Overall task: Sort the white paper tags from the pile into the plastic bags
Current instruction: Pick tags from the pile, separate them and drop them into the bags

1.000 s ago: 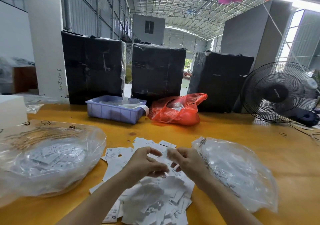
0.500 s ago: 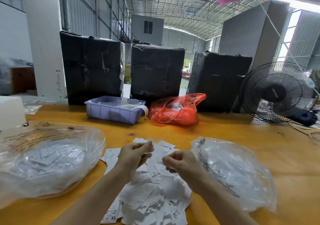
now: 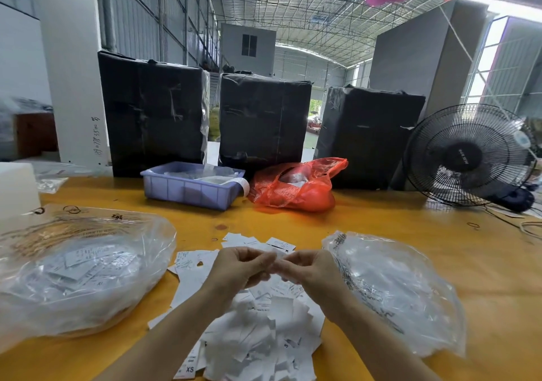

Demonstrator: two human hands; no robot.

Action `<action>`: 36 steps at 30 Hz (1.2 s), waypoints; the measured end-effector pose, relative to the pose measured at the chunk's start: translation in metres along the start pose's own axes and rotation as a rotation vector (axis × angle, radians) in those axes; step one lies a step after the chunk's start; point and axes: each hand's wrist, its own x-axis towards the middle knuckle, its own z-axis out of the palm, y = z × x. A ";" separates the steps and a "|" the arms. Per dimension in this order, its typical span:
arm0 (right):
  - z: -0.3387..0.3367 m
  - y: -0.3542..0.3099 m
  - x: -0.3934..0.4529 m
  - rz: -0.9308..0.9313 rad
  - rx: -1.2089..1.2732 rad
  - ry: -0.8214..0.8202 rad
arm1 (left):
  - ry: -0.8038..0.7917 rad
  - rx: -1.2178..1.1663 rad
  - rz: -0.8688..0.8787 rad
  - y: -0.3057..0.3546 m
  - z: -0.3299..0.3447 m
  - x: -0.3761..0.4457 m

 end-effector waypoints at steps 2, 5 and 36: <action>0.000 0.000 0.000 -0.018 -0.019 0.009 | -0.023 -0.023 -0.041 0.000 0.001 -0.001; 0.000 0.001 0.000 -0.015 -0.038 -0.030 | -0.024 -0.068 -0.107 -0.001 0.000 -0.001; -0.022 -0.007 0.010 -0.086 -0.249 -0.075 | -0.054 -0.028 -0.151 0.003 -0.008 0.003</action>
